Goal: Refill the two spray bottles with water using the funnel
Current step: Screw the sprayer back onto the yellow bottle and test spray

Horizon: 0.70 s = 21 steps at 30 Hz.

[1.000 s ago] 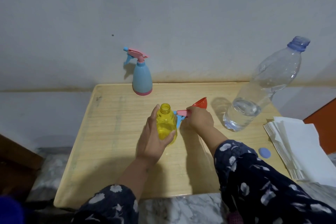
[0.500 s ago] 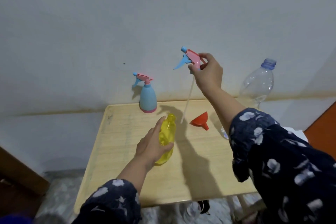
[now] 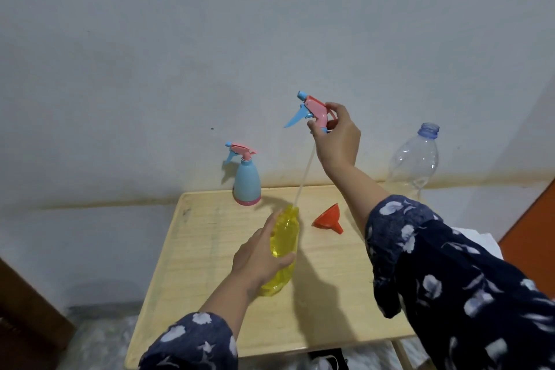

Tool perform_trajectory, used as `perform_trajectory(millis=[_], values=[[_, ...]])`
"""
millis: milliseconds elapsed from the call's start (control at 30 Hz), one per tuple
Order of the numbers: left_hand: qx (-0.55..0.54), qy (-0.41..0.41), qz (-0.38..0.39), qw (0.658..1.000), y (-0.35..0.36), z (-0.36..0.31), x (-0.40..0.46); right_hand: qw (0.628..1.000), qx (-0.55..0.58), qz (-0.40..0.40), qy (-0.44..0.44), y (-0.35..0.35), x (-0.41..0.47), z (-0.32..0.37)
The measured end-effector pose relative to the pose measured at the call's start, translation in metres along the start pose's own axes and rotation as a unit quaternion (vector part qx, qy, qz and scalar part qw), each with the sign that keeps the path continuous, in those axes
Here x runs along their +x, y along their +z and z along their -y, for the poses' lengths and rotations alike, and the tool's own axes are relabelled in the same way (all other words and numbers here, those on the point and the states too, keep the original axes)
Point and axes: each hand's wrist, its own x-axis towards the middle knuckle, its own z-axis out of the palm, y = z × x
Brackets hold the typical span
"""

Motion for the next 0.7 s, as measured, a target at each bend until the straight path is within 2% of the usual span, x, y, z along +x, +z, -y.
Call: perform_trajectory(millis=[300,700], values=[[-0.014,0.011,-0.044,0.999,-0.023,-0.032,0.025,0.999,0.033,0.033,0.017,0.012,-0.034,-0.012],[-0.015,0.042,-0.073,0.996,-0.054,-0.061,0.05,0.993,0.081,0.082,0.019,0.012,-0.031,-0.001]])
